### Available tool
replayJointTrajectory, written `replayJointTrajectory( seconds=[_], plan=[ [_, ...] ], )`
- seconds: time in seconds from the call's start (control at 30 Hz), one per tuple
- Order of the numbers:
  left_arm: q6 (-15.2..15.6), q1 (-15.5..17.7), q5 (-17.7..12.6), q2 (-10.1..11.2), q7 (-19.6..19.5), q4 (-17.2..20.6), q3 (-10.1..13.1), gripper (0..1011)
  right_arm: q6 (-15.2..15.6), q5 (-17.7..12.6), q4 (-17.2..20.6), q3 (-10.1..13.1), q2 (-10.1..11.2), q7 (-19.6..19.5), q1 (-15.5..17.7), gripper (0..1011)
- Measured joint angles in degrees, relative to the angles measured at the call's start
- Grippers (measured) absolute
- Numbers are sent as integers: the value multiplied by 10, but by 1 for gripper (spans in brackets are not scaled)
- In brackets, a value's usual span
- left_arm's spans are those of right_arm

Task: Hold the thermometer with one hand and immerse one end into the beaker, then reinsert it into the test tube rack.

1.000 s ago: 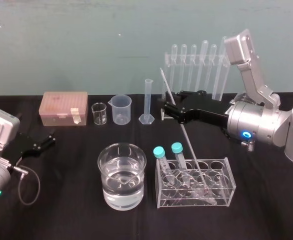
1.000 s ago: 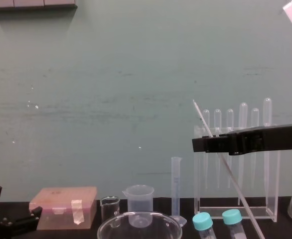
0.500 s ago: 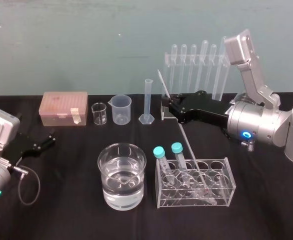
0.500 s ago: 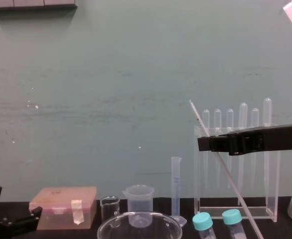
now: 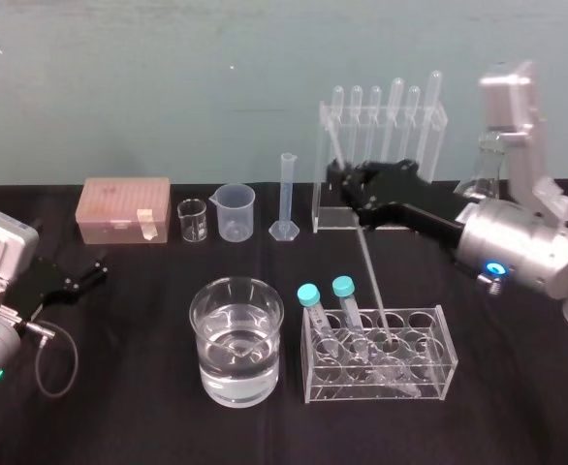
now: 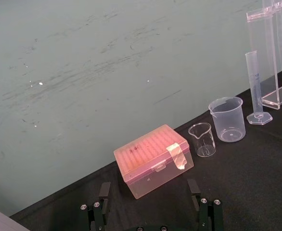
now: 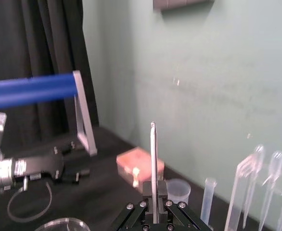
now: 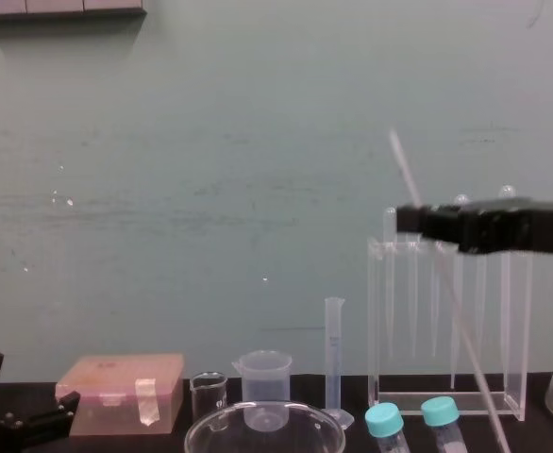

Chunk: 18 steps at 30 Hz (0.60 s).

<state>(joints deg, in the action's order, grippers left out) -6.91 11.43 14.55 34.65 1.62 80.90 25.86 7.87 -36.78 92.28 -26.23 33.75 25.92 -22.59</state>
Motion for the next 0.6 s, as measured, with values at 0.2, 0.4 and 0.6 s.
replayJointTrajectory(
  seconds=[0.2,0.4,0.6],
  plan=[
    [0,0,0,0,0,0,0,1008,-60,-23,27,45,3,7,50,57],
    [0,0,0,0,0,0,0,1008,-87,-72,52,91,4,22,88,57],
    [0,0,0,0,0,0,0,1008,-83,-105,72,114,15,48,59,57]
  ],
)
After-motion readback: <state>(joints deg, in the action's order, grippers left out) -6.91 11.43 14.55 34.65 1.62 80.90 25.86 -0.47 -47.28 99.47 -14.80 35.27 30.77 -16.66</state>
